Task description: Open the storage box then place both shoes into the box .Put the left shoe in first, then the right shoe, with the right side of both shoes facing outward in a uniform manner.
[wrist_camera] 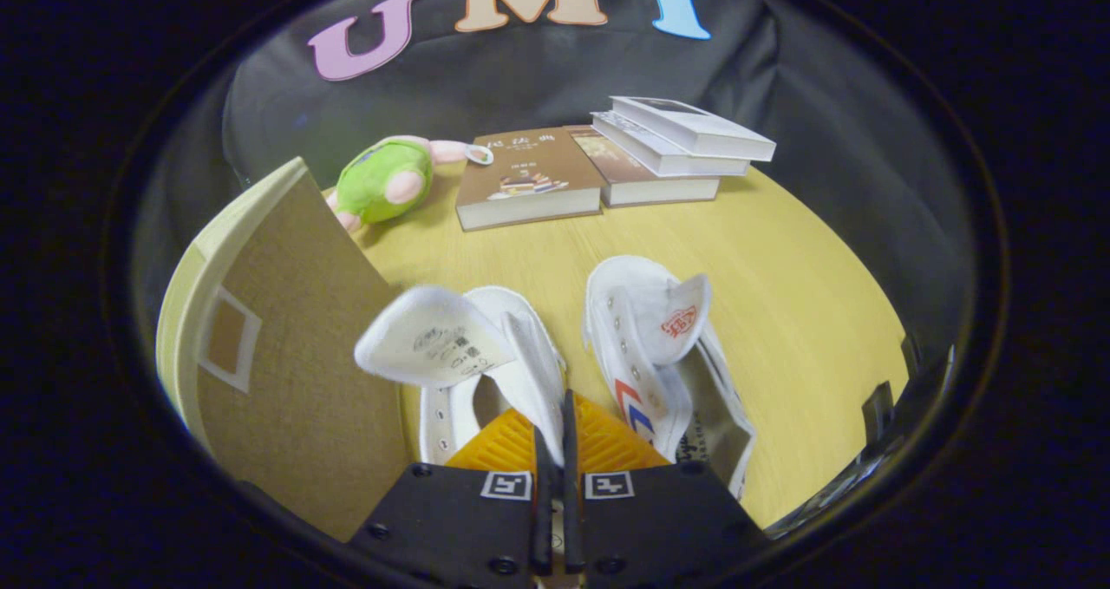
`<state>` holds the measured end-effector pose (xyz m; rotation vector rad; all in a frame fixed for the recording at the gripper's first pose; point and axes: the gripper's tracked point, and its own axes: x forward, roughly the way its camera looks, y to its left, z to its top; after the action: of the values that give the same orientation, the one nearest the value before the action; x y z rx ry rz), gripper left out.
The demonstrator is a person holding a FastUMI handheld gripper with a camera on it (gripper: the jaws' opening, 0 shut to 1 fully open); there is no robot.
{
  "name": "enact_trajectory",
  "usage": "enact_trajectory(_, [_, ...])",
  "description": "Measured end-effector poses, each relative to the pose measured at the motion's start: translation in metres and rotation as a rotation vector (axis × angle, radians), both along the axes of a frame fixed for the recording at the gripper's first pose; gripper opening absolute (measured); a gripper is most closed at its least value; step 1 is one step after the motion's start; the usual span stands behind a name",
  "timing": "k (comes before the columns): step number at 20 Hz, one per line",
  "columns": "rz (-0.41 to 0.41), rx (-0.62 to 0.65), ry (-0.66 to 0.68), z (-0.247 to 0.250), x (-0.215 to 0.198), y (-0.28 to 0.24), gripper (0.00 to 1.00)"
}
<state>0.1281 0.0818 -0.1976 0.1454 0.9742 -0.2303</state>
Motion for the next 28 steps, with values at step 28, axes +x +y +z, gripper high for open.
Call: enact_trajectory(28, [-0.031,0.015,-0.335,0.237,0.028,0.062,0.08])
